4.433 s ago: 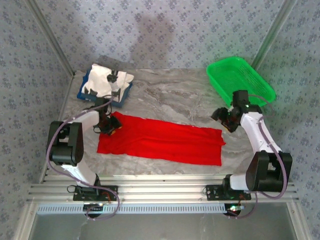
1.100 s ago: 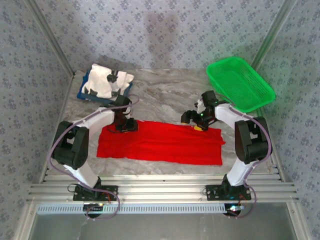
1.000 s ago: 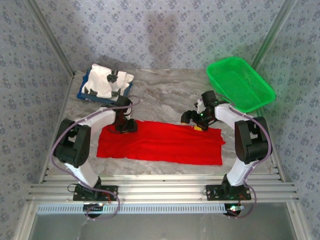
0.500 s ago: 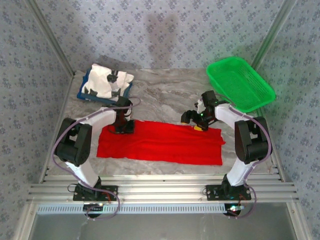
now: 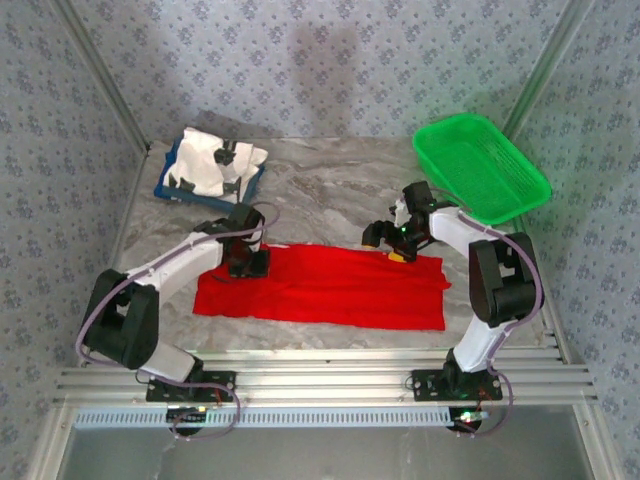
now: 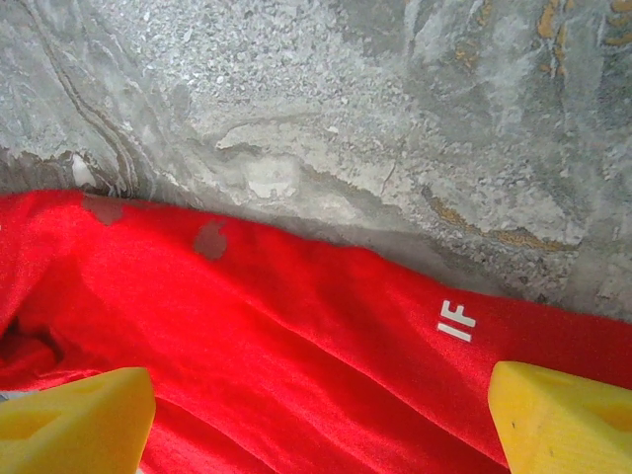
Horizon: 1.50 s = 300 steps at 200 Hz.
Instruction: Fold and stack the t-shirts
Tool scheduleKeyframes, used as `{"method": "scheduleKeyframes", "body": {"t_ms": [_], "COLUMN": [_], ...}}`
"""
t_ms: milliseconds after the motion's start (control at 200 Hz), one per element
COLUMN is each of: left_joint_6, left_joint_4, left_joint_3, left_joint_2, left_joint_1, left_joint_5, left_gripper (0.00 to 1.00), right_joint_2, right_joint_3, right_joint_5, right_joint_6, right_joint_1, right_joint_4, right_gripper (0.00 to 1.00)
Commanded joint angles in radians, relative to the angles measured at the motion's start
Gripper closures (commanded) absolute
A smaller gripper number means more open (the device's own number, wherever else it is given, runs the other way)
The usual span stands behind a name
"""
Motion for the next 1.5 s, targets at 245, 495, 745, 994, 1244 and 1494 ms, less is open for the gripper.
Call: {"method": "scheduleKeyframes", "body": {"t_ms": [245,495,745,994,1244,1494], "left_joint_6": [-0.058,-0.019,-0.041,-0.103,-0.131,-0.091], "left_joint_4": [0.018,0.054,0.067,0.043,0.024,0.030], "left_joint_3": [0.046,0.184,0.069,-0.040,-0.032,0.018], "left_joint_2": [0.117,0.269,0.143,-0.015,-0.020,0.044], "left_joint_1": [0.008,0.047,-0.006,-0.022,-0.006,0.000], "left_joint_5": [-0.155,-0.124,-0.047,-0.070,-0.109,-0.141], "left_gripper": [0.89,0.89,0.95,0.87,0.59,0.56], "right_joint_2": [0.045,0.016,-0.010,0.031,0.056,0.059], "right_joint_3": [0.016,-0.001,-0.033,-0.008,0.022,0.022], "right_joint_5": [-0.015,-0.008,-0.001,-0.020,-0.030,-0.037], "right_joint_6": [0.014,-0.010,-0.012,-0.007,-0.016,-0.018], "right_joint_1": [0.001,-0.003,-0.026,-0.032,-0.029,-0.029], "right_joint_4": [0.005,-0.023,-0.019,-0.005,-0.014,-0.015], "right_gripper": [0.10,0.10,0.10,0.10,0.10,0.10]}}
